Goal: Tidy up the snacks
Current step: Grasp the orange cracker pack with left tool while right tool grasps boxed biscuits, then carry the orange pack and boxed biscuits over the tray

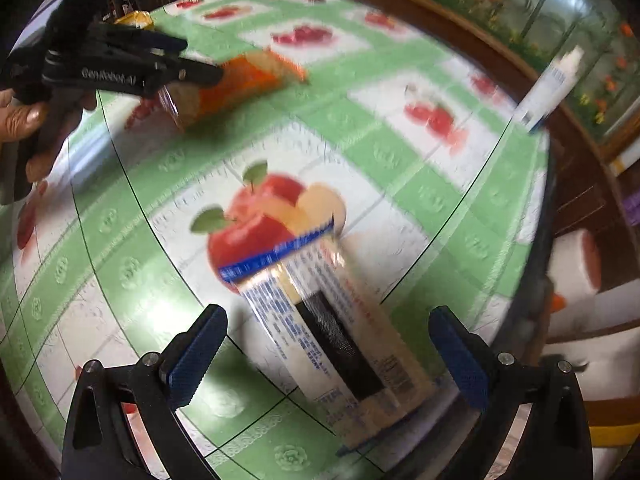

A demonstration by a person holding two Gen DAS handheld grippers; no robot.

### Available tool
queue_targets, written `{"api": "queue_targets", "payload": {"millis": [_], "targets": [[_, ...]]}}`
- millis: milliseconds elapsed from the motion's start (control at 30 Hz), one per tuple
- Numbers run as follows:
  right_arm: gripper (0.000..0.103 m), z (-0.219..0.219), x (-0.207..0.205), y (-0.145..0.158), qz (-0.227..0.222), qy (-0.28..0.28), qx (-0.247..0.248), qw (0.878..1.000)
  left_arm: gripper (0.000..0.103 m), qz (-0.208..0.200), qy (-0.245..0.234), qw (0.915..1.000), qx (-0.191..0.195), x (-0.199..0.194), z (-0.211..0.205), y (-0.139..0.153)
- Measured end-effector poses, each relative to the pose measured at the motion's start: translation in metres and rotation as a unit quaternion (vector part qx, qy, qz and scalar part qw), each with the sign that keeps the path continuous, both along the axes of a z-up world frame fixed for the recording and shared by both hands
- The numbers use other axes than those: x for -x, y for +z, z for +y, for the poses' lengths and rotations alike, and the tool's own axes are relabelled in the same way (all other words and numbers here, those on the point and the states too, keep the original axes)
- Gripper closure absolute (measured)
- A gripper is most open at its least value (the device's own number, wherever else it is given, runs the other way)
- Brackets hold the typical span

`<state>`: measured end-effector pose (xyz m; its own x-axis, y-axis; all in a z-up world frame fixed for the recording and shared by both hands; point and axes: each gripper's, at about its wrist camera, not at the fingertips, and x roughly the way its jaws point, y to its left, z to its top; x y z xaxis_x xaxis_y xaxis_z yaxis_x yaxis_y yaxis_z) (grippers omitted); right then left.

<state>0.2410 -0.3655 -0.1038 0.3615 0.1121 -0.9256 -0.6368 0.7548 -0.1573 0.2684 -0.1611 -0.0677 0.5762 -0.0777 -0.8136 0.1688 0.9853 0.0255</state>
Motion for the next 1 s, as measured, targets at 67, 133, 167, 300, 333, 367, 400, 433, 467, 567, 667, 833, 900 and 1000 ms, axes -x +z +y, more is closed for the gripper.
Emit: {"api": "queue_targets", "payload": {"millis": [67,133,167,300,333,367,400,433,467,567,667,833,900,1000], "targets": [[0.003,-0.005,-0.001,-0.007,0.019,-0.008,-0.014,1.000,0.017,0.006,0.001,1.0000,-0.004,-0.006,-0.002,-0.006],[0.017,-0.012,0.000,-0.004,0.011,-0.033,-0.030,0.999,0.017,0.011,0.004,0.9999,-0.005,-0.010,-0.005,-0.012],[0.023,-0.014,0.001,-0.001,0.008,-0.044,-0.038,0.998,0.017,0.014,0.005,0.9999,-0.007,-0.012,-0.006,-0.015],[0.039,-0.013,0.015,0.006,0.017,-0.071,-0.039,0.997,0.016,0.012,0.002,0.9999,-0.002,-0.015,-0.006,-0.025],[0.041,-0.012,0.020,0.009,0.018,-0.074,-0.043,0.996,0.016,0.009,0.000,1.0000,0.000,-0.015,-0.006,-0.025],[0.041,-0.011,0.025,0.014,0.018,-0.078,-0.048,0.996,0.018,0.007,-0.001,1.0000,0.001,-0.015,-0.005,-0.025],[0.043,-0.008,0.030,0.019,0.018,-0.084,-0.056,0.995,0.033,0.002,-0.003,1.0000,0.001,-0.015,-0.004,-0.024],[0.043,-0.007,0.036,0.026,0.017,-0.088,-0.066,0.994,0.045,-0.006,-0.003,1.0000,-0.001,-0.013,-0.002,-0.022],[0.044,-0.006,0.041,0.033,0.015,-0.091,-0.074,0.993,0.048,-0.006,0.000,1.0000,-0.006,-0.011,0.000,-0.020],[0.046,0.003,0.060,0.055,0.009,-0.104,-0.102,0.989,0.049,0.000,-0.011,0.9999,0.002,-0.003,0.009,-0.020],[0.046,0.015,0.073,0.072,0.008,-0.111,-0.130,0.985,0.049,-0.001,-0.010,0.9999,0.007,0.015,0.024,-0.019],[0.046,0.041,0.102,0.088,-0.003,-0.112,-0.150,0.982,0.049,-0.021,0.008,0.9995,0.022,0.056,0.066,-0.002],[0.046,0.052,0.110,0.089,-0.007,-0.111,-0.159,0.981,0.049,-0.034,0.014,0.9990,0.026,0.075,0.083,0.008],[0.046,0.067,0.122,0.089,-0.011,-0.114,-0.180,0.977,0.049,-0.057,0.024,0.9977,0.028,0.105,0.108,0.024]]}}
